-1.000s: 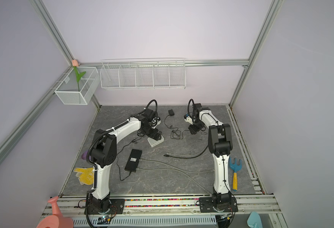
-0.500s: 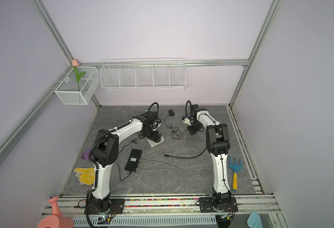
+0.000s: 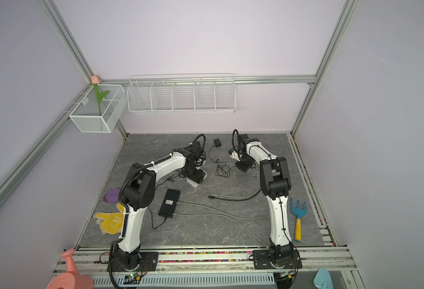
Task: Insert the plug into the switch port
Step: 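Grasp the black cable plug with the right gripper while the left grasps the white box, then lift the white box with the left gripper while the right lifts the cable plug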
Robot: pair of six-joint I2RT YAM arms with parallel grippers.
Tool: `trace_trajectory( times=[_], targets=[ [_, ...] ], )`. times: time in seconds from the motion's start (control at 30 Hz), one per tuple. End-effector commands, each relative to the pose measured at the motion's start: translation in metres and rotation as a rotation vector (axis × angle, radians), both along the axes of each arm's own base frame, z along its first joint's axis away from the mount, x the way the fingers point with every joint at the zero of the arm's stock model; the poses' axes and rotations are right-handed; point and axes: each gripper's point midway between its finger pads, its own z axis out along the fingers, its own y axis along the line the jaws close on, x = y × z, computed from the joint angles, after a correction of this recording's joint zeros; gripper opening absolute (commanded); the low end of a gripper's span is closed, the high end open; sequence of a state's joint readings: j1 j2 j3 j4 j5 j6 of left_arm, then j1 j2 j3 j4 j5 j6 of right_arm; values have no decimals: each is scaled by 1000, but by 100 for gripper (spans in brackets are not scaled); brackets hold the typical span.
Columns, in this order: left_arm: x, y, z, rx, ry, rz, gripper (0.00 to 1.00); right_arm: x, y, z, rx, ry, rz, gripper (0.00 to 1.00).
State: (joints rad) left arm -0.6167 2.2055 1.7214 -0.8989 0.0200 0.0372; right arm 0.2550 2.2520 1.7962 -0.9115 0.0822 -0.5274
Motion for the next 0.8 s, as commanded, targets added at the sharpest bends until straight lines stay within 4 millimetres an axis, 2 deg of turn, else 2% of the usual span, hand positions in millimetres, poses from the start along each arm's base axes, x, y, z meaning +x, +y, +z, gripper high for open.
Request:
trace_trajectory(
  times=[0.0, 0.07, 0.2, 0.27, 0.37, 0.43, 0.53, 0.6, 0.67, 0.77],
  targets=[
    [-24, 6, -31, 78, 108, -21, 68, -21, 5, -2, 24, 44, -26, 11],
    [-27, 4, -33, 74, 108, -25, 61, -27, 6, -5, 34, 53, -43, 7],
    [-21, 0, -13, 22, 47, -12, 33, -36, 13, 2, 108, 50, -102, 7],
    [-15, -3, 10, -18, -15, -4, 20, -36, 25, 17, 194, 22, -138, 7],
    [-11, -12, 51, -114, -105, -7, 8, -32, 43, 52, 371, -66, -236, 6],
    [-13, -19, 85, -223, -179, -12, 1, -32, 51, 76, 500, -108, -315, 6],
    [-28, -32, 135, -434, -303, -46, 0, -38, 59, 112, 671, -146, -404, 6],
    [-40, -32, 163, -553, -401, -57, 0, -45, 69, 140, 802, -179, -410, 6],
    [-55, -27, 182, -645, -485, -73, 0, -56, 79, 170, 944, -208, -405, 6],
    [-82, -21, 199, -728, -593, -118, 0, -79, 94, 209, 1125, -264, -356, 7]
  ],
)
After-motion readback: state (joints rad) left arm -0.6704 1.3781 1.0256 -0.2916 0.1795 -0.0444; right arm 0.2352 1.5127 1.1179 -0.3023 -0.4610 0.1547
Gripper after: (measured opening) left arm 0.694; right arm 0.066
